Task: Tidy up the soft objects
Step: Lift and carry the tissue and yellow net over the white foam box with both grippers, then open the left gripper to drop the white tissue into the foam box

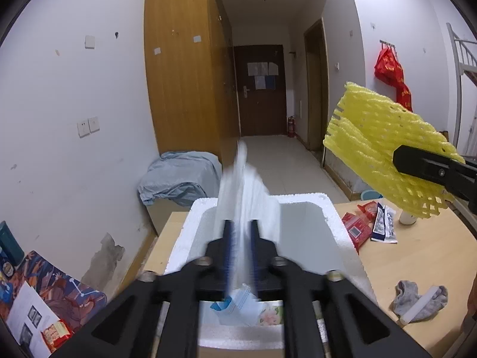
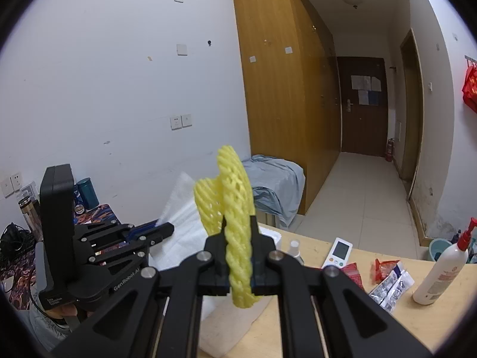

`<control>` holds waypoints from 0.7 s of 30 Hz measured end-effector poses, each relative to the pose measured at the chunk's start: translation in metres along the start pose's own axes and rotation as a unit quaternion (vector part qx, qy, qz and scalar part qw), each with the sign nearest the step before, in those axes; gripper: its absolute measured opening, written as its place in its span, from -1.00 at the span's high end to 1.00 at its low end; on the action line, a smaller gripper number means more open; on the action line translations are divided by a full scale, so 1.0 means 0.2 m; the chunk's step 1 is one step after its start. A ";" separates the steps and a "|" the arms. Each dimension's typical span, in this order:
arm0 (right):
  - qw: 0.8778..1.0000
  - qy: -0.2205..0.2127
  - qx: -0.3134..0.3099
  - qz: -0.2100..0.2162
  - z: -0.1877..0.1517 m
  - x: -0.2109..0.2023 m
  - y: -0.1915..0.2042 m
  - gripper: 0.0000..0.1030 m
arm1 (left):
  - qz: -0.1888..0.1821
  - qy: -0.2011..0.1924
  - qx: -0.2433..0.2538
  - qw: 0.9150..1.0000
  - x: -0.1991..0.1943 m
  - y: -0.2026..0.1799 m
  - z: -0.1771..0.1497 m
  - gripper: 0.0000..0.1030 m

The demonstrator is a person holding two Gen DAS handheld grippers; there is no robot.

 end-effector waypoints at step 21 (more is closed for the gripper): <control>1.000 0.008 -0.006 0.008 0.01 0.02 0.00 0.79 | 0.018 -0.031 -0.020 0.999 -0.10 0.04 0.00 -0.88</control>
Point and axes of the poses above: each gripper's, at about its wrist camera, not at the fingertips, and x roughly the way its jaws point, y to its left, z to its top, the point moved 4 cm from there along x, roughly the way its jaws point, and after that the axes turned 4 degrees about y, right-handed, at the moved point
